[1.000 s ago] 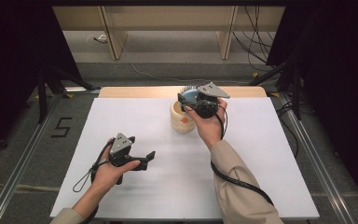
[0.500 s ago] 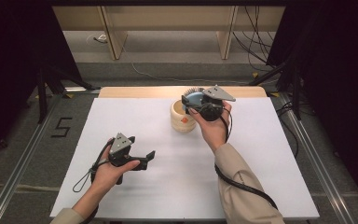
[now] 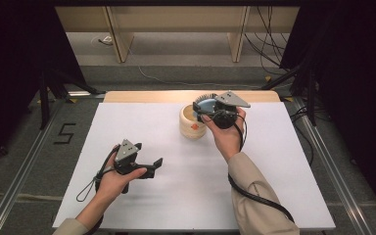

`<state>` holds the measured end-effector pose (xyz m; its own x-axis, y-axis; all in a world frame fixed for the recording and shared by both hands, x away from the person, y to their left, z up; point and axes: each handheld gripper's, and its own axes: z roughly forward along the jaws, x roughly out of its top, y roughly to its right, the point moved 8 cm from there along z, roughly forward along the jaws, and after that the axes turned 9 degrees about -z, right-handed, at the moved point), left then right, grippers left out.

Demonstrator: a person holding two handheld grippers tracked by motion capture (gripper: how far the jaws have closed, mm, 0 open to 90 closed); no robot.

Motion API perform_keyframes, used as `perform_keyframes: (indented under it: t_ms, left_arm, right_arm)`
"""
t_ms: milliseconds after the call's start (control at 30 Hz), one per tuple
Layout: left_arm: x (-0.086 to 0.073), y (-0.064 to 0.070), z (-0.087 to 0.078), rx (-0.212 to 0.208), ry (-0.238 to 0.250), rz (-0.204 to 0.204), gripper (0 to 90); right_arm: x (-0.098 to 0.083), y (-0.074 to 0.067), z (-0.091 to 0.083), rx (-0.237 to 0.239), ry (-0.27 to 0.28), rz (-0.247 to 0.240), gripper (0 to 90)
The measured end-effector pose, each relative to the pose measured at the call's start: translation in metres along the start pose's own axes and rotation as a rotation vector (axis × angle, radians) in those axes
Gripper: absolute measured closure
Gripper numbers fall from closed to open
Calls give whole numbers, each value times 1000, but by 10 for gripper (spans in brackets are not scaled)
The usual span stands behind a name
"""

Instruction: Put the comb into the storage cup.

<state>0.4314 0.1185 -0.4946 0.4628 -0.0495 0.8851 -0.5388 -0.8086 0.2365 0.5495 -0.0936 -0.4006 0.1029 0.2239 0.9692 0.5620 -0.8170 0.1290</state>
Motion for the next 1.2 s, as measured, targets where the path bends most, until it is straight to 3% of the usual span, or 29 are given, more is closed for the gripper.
perform_keyframes:
  t_ms: [533,833,1200]
  left_arm:
    - [0,0,1,-1,1,1,21]
    - [0,0,1,1,1,-1,21]
    - [-1,0,1,0,-2,1,21]
  right_arm:
    - [-2,4,-2,12,-9,1,188]
    - [-4,5,-1,34,-18,38,142]
    - [0,14,-5,15,-5,62,77]
